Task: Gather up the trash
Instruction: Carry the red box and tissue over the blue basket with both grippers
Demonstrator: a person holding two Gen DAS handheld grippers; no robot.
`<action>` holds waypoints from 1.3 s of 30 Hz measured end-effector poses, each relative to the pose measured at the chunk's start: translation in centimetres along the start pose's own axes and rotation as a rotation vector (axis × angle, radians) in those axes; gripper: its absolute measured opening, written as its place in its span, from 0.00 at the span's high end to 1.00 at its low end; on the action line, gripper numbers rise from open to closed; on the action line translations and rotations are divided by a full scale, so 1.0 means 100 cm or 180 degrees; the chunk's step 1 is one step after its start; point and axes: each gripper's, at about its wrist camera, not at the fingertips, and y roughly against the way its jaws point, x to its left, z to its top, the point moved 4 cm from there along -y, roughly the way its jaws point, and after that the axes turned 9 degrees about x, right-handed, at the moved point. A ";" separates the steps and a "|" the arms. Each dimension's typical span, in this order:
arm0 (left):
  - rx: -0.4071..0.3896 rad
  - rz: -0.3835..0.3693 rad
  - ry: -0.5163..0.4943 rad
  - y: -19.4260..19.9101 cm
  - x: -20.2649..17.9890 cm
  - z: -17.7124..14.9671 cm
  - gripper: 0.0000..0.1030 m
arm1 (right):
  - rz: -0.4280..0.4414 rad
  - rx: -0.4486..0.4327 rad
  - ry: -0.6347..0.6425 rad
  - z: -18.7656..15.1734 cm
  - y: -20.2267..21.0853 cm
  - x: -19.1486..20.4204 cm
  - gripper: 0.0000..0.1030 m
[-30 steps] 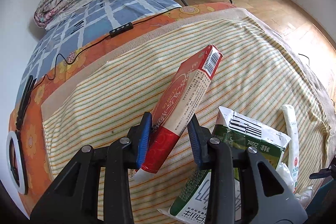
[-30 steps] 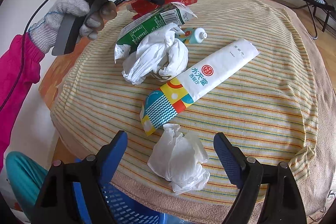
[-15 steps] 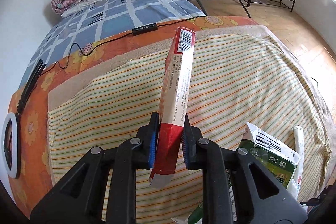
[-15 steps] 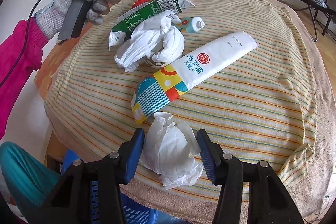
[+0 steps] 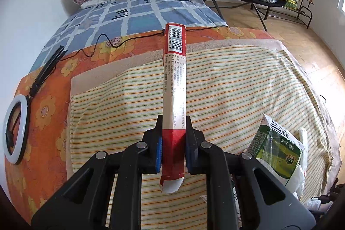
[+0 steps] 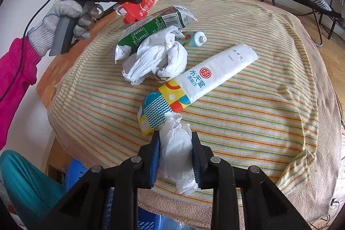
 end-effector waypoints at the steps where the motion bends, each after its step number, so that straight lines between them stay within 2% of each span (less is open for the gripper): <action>1: -0.0004 -0.0014 0.0005 0.005 0.002 -0.003 0.86 | -0.0008 -0.0026 -0.0010 0.001 0.003 -0.001 0.75; 4: -0.0042 0.0042 -0.0055 0.024 0.004 -0.016 0.86 | -0.0004 -0.0085 -0.0040 0.003 0.009 0.000 0.75; 11: -0.0050 -0.0026 -0.0081 0.074 0.003 -0.067 0.86 | -0.0016 -0.0285 0.0022 0.006 0.030 0.015 0.75; 18: -0.0026 -0.0163 -0.0141 0.127 -0.013 -0.137 0.86 | -0.0082 -0.0470 0.0152 -0.004 0.051 0.041 0.75; 24: 0.0024 -0.0307 -0.0161 0.163 -0.035 -0.204 0.86 | -0.0003 -0.0472 0.0151 -0.026 0.054 0.059 0.75; 31: 0.0144 -0.0497 -0.0191 0.185 -0.064 -0.274 0.86 | 0.0045 -0.0393 0.0189 -0.060 0.053 0.078 0.75; 39: 0.0436 -0.0688 -0.0264 0.173 -0.098 -0.348 0.86 | 0.0076 -0.0232 0.0126 -0.099 0.043 0.084 0.75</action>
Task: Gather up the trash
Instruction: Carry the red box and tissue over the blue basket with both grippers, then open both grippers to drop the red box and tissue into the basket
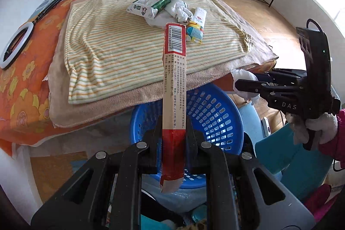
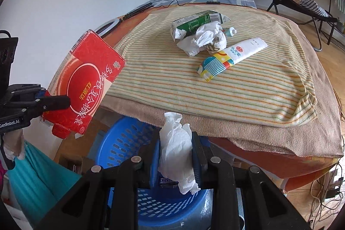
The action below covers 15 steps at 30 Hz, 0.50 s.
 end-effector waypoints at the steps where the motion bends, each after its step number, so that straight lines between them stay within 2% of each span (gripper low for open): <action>1: 0.0054 -0.0023 -0.0006 -0.006 -0.003 -0.006 0.86 | 0.0006 0.0021 -0.0003 -0.004 -0.001 0.001 0.75; 5: 0.0245 -0.0090 -0.0007 -0.029 -0.013 -0.027 0.86 | 0.0012 0.0116 -0.0006 -0.019 -0.009 0.005 0.75; 15: 0.0518 -0.0150 -0.0109 -0.069 -0.027 -0.042 0.86 | 0.0002 0.0313 0.0031 -0.041 -0.030 0.015 0.75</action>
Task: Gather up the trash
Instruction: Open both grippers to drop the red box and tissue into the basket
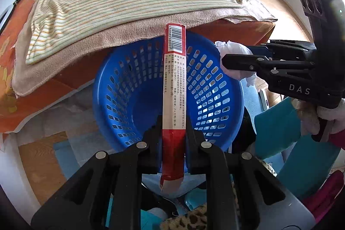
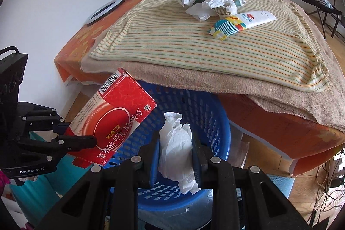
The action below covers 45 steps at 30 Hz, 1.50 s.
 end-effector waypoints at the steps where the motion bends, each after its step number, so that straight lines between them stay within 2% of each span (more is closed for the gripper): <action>1: 0.0020 -0.0004 -0.0007 -0.003 0.000 0.000 0.86 | -0.0003 0.0013 -0.0001 -0.001 -0.002 0.000 0.75; 16: 0.0178 -0.0008 0.0015 -0.030 0.004 0.007 0.84 | 0.0003 0.0181 -0.0067 -0.005 -0.024 -0.005 0.74; 25: 0.0190 0.0071 0.0088 -0.035 0.011 0.012 0.81 | 0.0025 0.0212 -0.0086 -0.002 -0.029 -0.006 0.67; 27: 0.0194 0.0090 0.0110 -0.036 0.013 0.012 0.81 | 0.0031 0.0213 -0.0099 -0.002 -0.029 -0.007 0.61; 30: 0.0201 0.0112 0.0135 -0.037 0.016 0.012 0.80 | -0.0002 0.0205 -0.0105 -0.002 -0.029 -0.008 0.44; 32: 0.0203 0.0125 0.0147 -0.038 0.017 0.012 0.76 | -0.0015 0.0199 -0.0109 -0.002 -0.028 -0.009 0.39; 34: 0.0169 0.0145 0.0157 -0.036 0.019 0.013 0.57 | -0.0014 0.0198 -0.0116 -0.002 -0.028 -0.009 0.37; 37: 0.0122 0.0193 0.0155 -0.035 0.020 0.013 0.50 | -0.0039 0.0197 -0.0119 -0.001 -0.028 -0.009 0.27; 39: 0.0090 0.0247 0.0163 -0.034 0.021 0.014 0.39 | -0.0064 0.0192 -0.0123 0.000 -0.027 -0.009 0.22; 45: 0.0057 0.0318 0.0181 -0.033 0.024 0.017 0.32 | -0.0135 0.0210 -0.0149 0.002 -0.027 -0.012 0.14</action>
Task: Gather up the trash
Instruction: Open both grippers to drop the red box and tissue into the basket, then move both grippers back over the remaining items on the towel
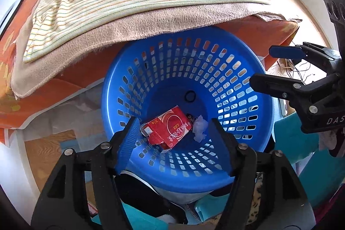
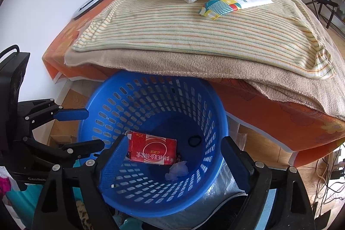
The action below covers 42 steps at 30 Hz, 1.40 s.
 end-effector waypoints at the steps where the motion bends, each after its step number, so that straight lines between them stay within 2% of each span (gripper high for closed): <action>1: -0.0005 0.0007 0.0004 0.001 0.000 0.000 0.32 | -0.0018 0.0006 -0.0006 0.000 0.000 -0.001 0.13; 9: -0.0081 -0.0001 0.0028 0.018 0.005 0.012 0.32 | -0.0073 0.0048 -0.0111 0.006 0.009 -0.006 0.05; 13: -0.0220 -0.0022 0.0010 0.036 0.010 0.031 0.24 | -0.0045 -0.0004 -0.0153 0.014 0.020 -0.007 0.05; 17: -0.0374 0.0023 -0.0052 0.055 0.017 0.055 0.24 | 0.0036 -0.0115 -0.0222 0.026 0.036 -0.011 0.04; 23: -0.0553 0.0039 -0.0177 0.079 0.029 0.102 0.23 | -0.0064 -0.0300 -0.0333 0.055 0.059 -0.033 0.04; 26: -0.0608 0.0001 -0.0198 0.088 0.037 0.129 0.19 | -0.0092 -0.0354 -0.0468 0.073 0.065 -0.051 0.04; 34: -0.0783 -0.0061 -0.0340 0.109 0.048 0.212 0.19 | -0.0033 -0.0427 -0.0847 0.122 0.071 -0.097 0.04; 38: -0.0753 -0.0141 -0.0438 0.104 0.046 0.253 0.14 | -0.0039 -0.0479 -0.0894 0.146 0.072 -0.111 0.04; 42: -0.0654 -0.0051 -0.0575 0.087 0.039 0.284 0.14 | 0.0006 -0.0500 -0.0953 0.164 0.067 -0.122 0.04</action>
